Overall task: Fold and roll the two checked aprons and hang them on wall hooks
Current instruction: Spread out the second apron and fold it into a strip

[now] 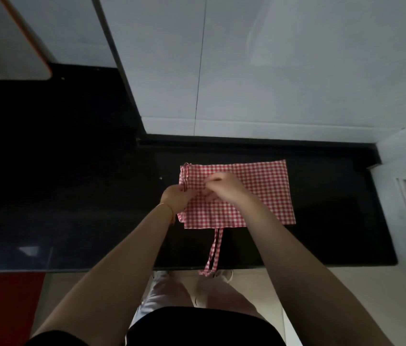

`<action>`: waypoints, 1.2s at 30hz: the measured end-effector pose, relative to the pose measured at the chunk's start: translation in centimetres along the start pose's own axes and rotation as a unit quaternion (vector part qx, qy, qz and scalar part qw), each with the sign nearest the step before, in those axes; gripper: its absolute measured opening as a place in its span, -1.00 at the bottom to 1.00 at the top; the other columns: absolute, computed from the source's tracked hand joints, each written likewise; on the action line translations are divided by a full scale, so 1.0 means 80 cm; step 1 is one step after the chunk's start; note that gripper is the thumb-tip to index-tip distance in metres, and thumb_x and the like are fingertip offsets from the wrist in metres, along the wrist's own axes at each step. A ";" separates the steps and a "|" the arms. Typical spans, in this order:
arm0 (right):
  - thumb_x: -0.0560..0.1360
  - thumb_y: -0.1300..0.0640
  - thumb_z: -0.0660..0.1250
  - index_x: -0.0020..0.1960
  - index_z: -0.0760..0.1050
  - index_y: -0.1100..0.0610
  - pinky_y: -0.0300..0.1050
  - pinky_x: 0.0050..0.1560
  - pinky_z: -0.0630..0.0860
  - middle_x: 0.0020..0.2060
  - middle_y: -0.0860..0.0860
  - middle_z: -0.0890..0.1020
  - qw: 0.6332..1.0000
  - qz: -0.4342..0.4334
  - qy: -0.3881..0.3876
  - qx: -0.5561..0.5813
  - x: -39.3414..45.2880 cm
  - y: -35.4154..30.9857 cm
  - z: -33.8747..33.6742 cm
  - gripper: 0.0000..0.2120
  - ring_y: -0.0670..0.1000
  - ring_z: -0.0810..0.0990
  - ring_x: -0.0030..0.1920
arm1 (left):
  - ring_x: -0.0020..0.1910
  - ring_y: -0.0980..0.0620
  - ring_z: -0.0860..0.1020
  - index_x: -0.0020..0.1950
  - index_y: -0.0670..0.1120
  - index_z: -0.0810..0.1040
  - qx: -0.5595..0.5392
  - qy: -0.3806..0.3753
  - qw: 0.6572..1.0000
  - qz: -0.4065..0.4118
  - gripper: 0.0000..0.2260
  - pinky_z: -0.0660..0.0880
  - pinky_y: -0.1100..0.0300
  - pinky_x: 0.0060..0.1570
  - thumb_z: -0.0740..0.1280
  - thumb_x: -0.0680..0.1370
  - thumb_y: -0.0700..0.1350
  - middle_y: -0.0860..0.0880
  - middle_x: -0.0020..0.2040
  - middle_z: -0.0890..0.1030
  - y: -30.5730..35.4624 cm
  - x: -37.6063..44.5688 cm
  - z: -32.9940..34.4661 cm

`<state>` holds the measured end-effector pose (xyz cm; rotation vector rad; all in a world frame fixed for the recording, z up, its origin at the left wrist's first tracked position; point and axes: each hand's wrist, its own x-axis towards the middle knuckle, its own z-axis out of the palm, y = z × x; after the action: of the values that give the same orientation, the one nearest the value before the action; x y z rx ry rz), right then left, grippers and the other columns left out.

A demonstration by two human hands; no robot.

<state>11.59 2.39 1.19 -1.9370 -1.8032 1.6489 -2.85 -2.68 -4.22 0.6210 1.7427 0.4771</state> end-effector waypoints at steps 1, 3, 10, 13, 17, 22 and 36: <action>0.60 0.13 0.27 0.08 0.57 0.05 -0.12 -0.06 0.63 -0.12 -0.04 0.69 0.999 0.011 0.031 0.018 0.000 0.008 -0.008 -0.88 -0.08 0.70 -0.18 | 0.08 -0.04 0.59 0.21 -0.11 0.57 0.017 0.014 1.000 0.010 -0.70 0.52 -0.04 0.21 0.32 0.57 0.03 -0.06 0.11 0.63 0.000 0.001 0.001; 0.61 0.12 0.26 -0.03 0.55 0.03 -0.10 -0.06 0.64 -0.16 -0.03 0.68 0.993 0.025 0.113 0.017 0.000 0.028 -0.023 -0.90 -0.06 0.69 -0.19 | 0.09 -0.03 0.56 0.21 -0.07 0.52 0.030 0.045 0.998 0.021 -0.77 0.50 -0.02 0.20 0.21 0.63 -0.01 -0.03 0.12 0.59 0.004 -0.001 0.005; 0.57 0.13 0.27 -0.20 0.46 0.06 -0.10 -0.09 0.55 -0.25 -0.02 0.54 0.945 0.028 0.287 -0.151 -0.011 0.079 -0.033 -0.83 -0.02 0.56 -0.21 | -0.07 -0.03 0.53 0.23 -0.16 0.44 0.146 0.107 0.983 0.036 -0.75 0.49 0.06 -0.07 0.15 0.64 -0.05 -0.10 0.06 0.57 0.011 0.003 0.015; 0.53 0.14 0.29 -0.22 0.43 0.04 -0.11 -0.04 0.48 -0.22 -0.06 0.48 0.921 -0.036 0.320 -0.219 -0.017 0.083 -0.033 -0.85 -0.05 0.48 -0.16 | 0.03 -0.14 0.54 0.27 -0.21 0.33 0.210 0.227 0.949 0.065 -0.73 0.48 0.01 -0.11 0.17 0.59 -0.18 -0.18 0.15 0.52 0.011 -0.006 0.025; 0.54 0.17 0.28 -0.17 0.46 0.06 -0.12 -0.01 0.49 -0.16 -0.05 0.48 0.923 -0.100 0.307 -0.211 -0.024 0.088 -0.046 -0.89 -0.07 0.46 -0.12 | 0.25 -0.21 0.44 0.30 -0.18 0.42 0.324 0.312 0.834 0.320 -0.59 0.37 -0.16 0.25 0.29 0.45 -0.21 -0.19 0.26 0.48 0.012 -0.003 0.053; 0.54 0.22 0.31 -0.01 0.49 0.06 -0.26 -0.03 0.46 -0.04 -0.07 0.48 0.920 -0.087 0.368 -0.106 -0.035 0.100 -0.074 -0.92 -0.12 0.50 -0.08 | 0.58 -0.15 -0.13 0.59 0.06 0.01 0.457 0.130 0.809 0.346 -0.46 -0.19 -0.19 0.51 0.01 0.63 0.17 -0.08 0.61 -0.05 -0.001 0.009 0.091; 0.59 0.09 0.15 0.47 0.32 0.23 0.10 0.53 0.09 0.48 0.19 0.32 0.841 -0.230 0.331 -0.362 -0.012 0.112 -0.060 -0.52 0.16 0.21 0.52 | 0.54 -0.19 -0.33 0.55 0.21 -0.30 0.509 0.129 0.805 0.276 -0.39 -0.24 -0.30 0.47 -0.16 0.57 0.34 -0.05 0.59 -0.29 -0.014 0.029 0.111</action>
<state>21.35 1.60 -1.73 -1.6815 -2.4159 0.0803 5.09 -2.12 -8.91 1.9433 1.9943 -0.0587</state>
